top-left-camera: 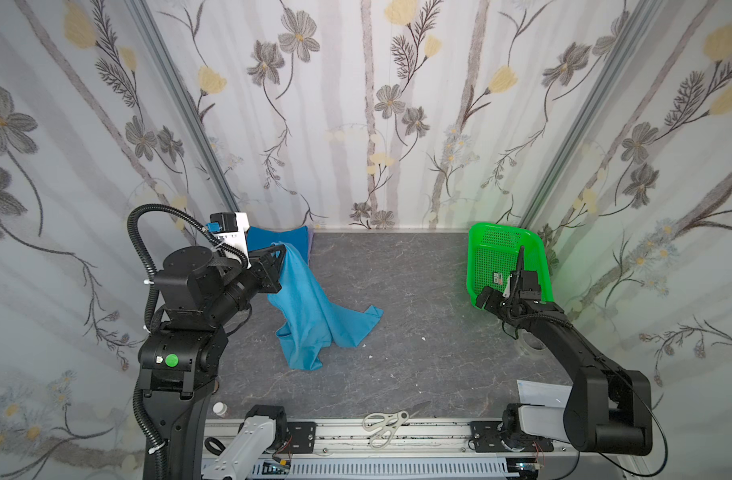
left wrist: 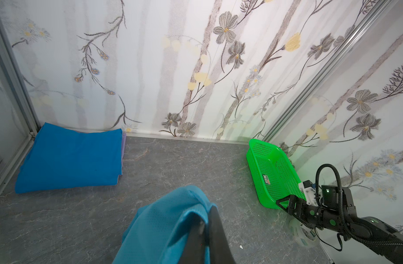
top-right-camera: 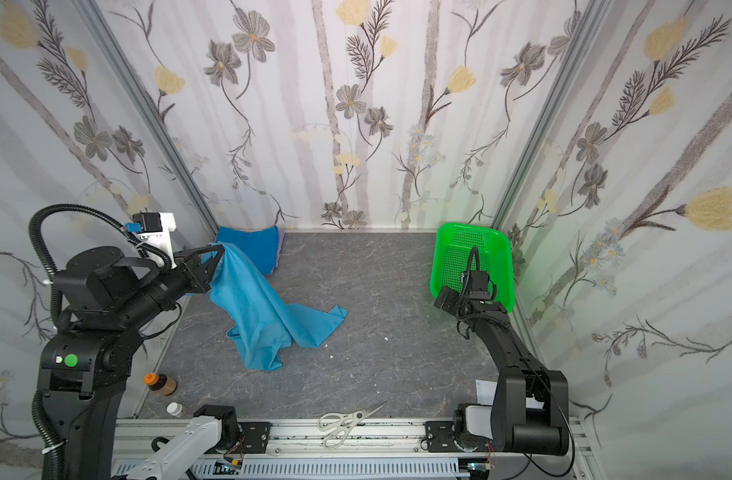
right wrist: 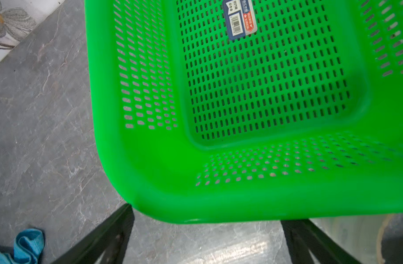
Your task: Fold and stack the t-shirts
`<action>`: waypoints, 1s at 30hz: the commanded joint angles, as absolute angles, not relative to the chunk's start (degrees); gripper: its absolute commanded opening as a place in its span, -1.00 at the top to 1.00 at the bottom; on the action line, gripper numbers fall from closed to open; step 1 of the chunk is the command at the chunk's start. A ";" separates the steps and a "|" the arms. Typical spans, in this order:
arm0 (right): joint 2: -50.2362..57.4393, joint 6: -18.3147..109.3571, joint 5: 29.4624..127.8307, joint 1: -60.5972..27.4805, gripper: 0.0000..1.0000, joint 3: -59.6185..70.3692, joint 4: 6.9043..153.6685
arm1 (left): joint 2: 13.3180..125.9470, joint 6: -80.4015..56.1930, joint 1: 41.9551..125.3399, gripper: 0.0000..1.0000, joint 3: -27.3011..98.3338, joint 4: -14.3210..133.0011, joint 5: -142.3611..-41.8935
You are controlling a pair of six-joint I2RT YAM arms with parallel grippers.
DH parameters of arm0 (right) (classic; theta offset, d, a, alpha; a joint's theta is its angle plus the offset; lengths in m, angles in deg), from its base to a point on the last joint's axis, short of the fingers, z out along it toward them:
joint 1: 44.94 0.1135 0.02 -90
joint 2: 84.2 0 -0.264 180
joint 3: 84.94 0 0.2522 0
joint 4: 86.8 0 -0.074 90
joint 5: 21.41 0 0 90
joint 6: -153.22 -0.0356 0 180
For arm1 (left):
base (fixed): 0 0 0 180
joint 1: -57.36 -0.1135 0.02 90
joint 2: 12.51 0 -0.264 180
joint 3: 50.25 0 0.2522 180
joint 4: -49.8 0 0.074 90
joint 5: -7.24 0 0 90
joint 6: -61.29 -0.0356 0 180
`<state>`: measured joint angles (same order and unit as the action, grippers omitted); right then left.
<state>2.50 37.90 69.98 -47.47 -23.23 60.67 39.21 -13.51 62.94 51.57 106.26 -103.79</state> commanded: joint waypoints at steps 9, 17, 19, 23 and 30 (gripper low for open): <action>14.69 41.84 67.53 -53.57 -1.00 -12.94 63.46 | 41.51 -11.16 62.90 1.00 51.14 102.88 -109.06; 10.84 48.55 61.74 -55.58 -1.00 -7.69 58.92 | 44.63 -9.23 64.13 1.00 50.64 97.01 -121.68; 3.86 51.43 65.41 -52.91 -1.00 -8.81 59.72 | 45.52 -8.90 65.40 1.00 50.70 95.62 -124.48; -7.09 57.30 89.68 -47.60 -1.00 -14.66 67.13 | 48.18 -9.73 69.76 1.00 52.36 93.88 -131.40; -9.20 60.64 98.87 -31.48 -1.00 -20.07 76.73 | 52.97 -12.13 73.00 1.00 63.10 95.23 -144.54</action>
<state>-10.51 58.42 94.46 -34.72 -19.17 69.87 52.22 -10.80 72.80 59.61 98.50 -135.60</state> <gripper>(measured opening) 0.998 0.055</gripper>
